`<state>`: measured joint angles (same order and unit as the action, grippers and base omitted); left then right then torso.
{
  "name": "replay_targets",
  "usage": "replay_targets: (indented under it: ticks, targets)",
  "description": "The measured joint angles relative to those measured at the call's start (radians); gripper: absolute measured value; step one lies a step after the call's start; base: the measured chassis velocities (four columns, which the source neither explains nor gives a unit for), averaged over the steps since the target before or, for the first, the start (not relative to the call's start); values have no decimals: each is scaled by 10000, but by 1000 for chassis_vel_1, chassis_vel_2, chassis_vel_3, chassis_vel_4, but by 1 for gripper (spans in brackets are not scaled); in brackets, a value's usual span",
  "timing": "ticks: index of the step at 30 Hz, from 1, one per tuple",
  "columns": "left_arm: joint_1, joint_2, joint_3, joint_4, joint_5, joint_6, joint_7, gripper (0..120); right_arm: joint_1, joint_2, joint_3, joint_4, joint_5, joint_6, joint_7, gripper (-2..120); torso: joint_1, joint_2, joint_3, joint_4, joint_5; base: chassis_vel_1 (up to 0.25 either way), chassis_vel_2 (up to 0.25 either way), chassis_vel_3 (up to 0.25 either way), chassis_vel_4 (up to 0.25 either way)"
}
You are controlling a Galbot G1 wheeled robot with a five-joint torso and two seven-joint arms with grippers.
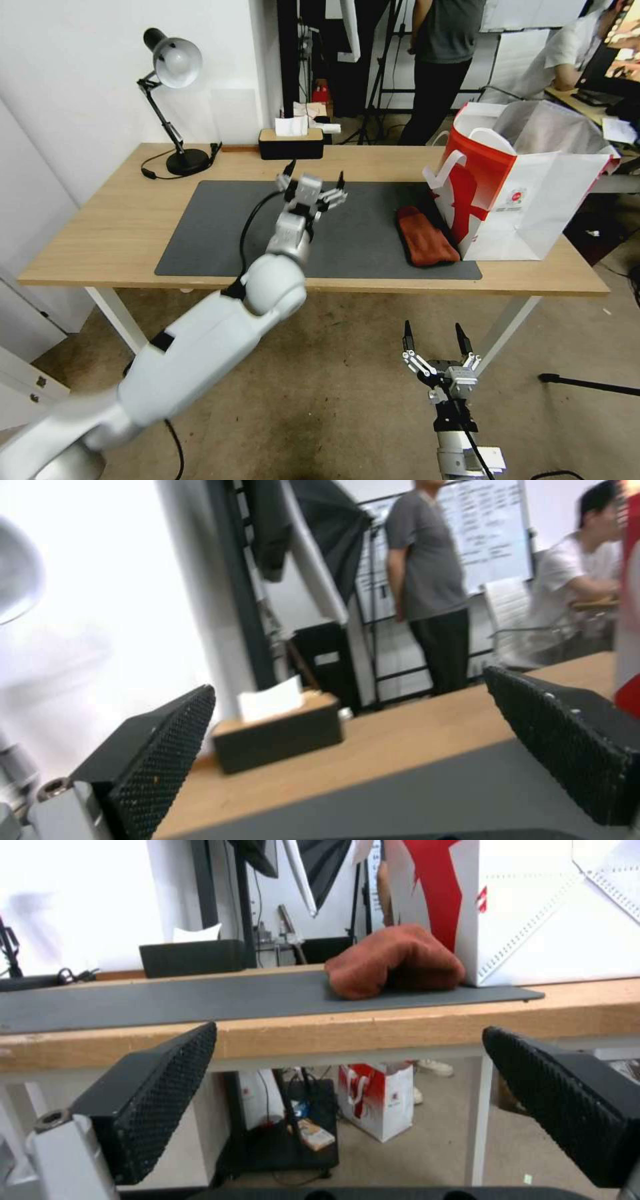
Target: Sweep shrimp from table into container with towel, then put container into takeout bag.
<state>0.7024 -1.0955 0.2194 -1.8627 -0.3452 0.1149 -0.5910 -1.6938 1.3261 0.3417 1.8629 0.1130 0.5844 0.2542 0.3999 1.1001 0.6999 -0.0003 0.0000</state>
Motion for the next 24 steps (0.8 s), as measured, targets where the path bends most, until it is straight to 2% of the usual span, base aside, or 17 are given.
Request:
replay_targets:
  ticks: [1, 3, 4, 5, 6, 7, 9, 10, 12, 13, 14, 16, 17, 20, 21, 24]
  targets:
    - [235, 13, -158, -87, 110, -29, 49, 100, -3, 7, 0, 4, 0, 2, 1, 100, 0, 0, 0, 2, -1, 0, 0, 0, 0]
    - [1744, 206, -1209, -547, 872, -471, 538, 100, -99, 0, 1, 124, -9, 48, -3, 100, 0, 0, 0, 3, -1, 0, 0, 0, 0]
    - [1744, 206, -1209, -547, 872, -471, 538, 100, -99, 0, 1, 124, -9, 48, -3, 100, 0, 0, 0, 3, -1, 0, 0, 0, 0]
    - [2202, 275, -1517, -687, 1077, -592, 665, 100, -152, -12, 4, 189, -12, 74, -11, 100, 0, 0, -1, 2, -1, 0, 0, 0, 0]
    - [3410, 398, -2387, -1085, 1476, -804, 955, 100, -330, -29, 33, 376, -27, 171, -44, 100, 0, 0, 0, 3, -5, 0, 0, 0, 0]
    - [3410, 398, -2387, -1085, 1476, -804, 955, 100, -330, -29, 33, 376, -27, 171, -44, 100, 0, 0, 0, 3, -5, 0, 0, 0, 0]
    - [4831, 473, -3599, -1502, 1955, -1222, 1293, 100, -488, -52, 73, 581, -36, 269, -76, 100, -3, 1, -2, 5, -1, 0, 0, 0, 0]
    - [4831, 473, -3599, -1502, 1955, -1222, 1293, 100, -488, -52, 73, 581, -36, 269, -76, 100, -3, 1, -2, 5, -1, 0, 0, 0, 0]
    - [5724, 483, -4366, -1568, 2123, -1659, 1581, 100, -441, -117, 77, 592, -27, 273, -77, 100, -2, 0, -2, 4, -3, 0, 0, 0, 0]
    - [6627, 470, -5019, -1626, 2170, -2194, 1997, 100, -418, -166, 86, 624, 0, 273, -75, 100, -1, 0, -1, 0, 1, 0, 0, 0, 0]
    - [6627, 470, -5019, -1626, 2170, -2194, 1997, 100, -418, -166, 86, 624, 0, 273, -75, 100, -1, 0, -1, 0, 1, 0, 0, 0, 0]
    - [7967, 384, -5797, -1636, 2193, -3037, 2638, 100, -411, -253, 100, 689, 119, 278, -75, 100, 0, -1, 0, 8, -3, 0, 0, 0, 0]
    - [7967, 384, -5797, -1636, 2193, -3037, 2638, 100, -411, -253, 100, 689, 119, 278, -75, 100, 0, -1, 0, 8, -3, 0, 0, 0, 0]
    - [9108, 125, -6439, -1423, 2194, -4276, 3373, 100, -348, -352, 110, 714, 333, 295, -144, 100, -2, 0, -1, 4, -4, 0, 0, 0, 0]
    - [9108, 125, -6439, -1423, 2194, -4276, 3373, 100, -348, -352, 110, 714, 333, 295, -144, 100, -2, 0, -1, 4, -4, 0, 0, 0, 0]
    - [9695, -279, -6772, -1070, 2175, -5317, 3902, 100, -313, -401, 169, 821, 638, 316, -378, 100, 0, -1, 0, 4, -2, 0, 0, 0, 0]
